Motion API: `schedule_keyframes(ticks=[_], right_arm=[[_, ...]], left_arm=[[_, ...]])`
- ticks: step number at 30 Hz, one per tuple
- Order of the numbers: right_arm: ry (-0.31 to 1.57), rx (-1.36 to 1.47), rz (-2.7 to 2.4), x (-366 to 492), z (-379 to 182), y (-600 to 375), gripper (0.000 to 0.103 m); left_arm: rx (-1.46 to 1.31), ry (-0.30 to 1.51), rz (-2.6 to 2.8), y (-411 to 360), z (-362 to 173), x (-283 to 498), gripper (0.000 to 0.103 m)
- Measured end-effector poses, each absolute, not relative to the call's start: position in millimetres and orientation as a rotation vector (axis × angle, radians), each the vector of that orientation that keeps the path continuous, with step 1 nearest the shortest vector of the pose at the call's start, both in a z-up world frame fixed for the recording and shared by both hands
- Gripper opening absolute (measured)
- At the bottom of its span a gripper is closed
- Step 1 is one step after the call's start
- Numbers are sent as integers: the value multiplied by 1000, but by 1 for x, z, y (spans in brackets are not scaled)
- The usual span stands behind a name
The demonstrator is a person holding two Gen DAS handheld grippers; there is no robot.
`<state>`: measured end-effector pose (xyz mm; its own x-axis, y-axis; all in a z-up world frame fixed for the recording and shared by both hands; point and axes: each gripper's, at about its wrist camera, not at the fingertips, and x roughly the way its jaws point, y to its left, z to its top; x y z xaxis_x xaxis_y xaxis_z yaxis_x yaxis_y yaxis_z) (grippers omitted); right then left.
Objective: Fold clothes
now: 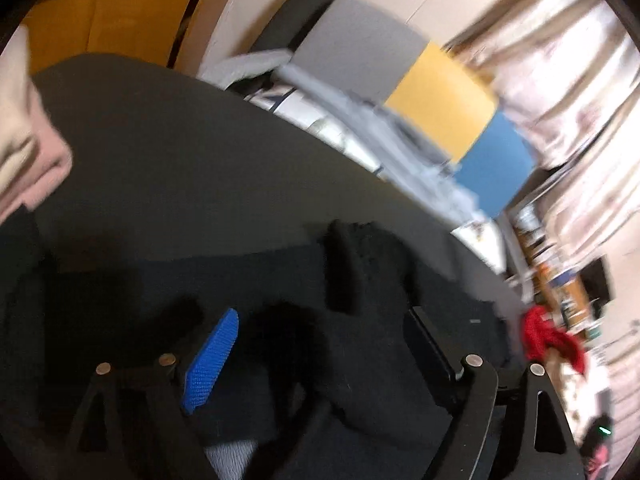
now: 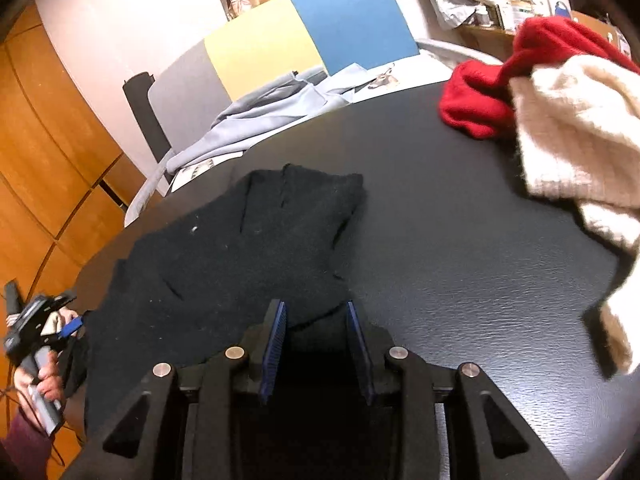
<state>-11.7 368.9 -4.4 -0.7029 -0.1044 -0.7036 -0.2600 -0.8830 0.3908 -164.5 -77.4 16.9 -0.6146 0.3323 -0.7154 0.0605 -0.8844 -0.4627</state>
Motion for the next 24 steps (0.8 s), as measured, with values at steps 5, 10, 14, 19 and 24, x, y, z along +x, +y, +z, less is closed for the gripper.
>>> schedule_keyframes(ticks=[5, 10, 14, 19, 24], right_arm=[[698, -1089, 2752, -31, 13, 376, 33], [559, -1228, 2778, -80, 23, 379, 33], [397, -1364, 2742, -117, 19, 370, 33], [125, -1537, 2697, -150, 3, 351, 33], [140, -1574, 2696, -153, -10, 353, 13]], left_arm=[[-1337, -423, 2613, -41, 12, -190, 85], [-1163, 152, 2555, 25, 22, -178, 85], [-1184, 544, 2441, 64, -2, -180, 85], [-1188, 598, 2450, 59, -15, -184, 93], [-1211, 423, 2398, 45, -15, -182, 46]])
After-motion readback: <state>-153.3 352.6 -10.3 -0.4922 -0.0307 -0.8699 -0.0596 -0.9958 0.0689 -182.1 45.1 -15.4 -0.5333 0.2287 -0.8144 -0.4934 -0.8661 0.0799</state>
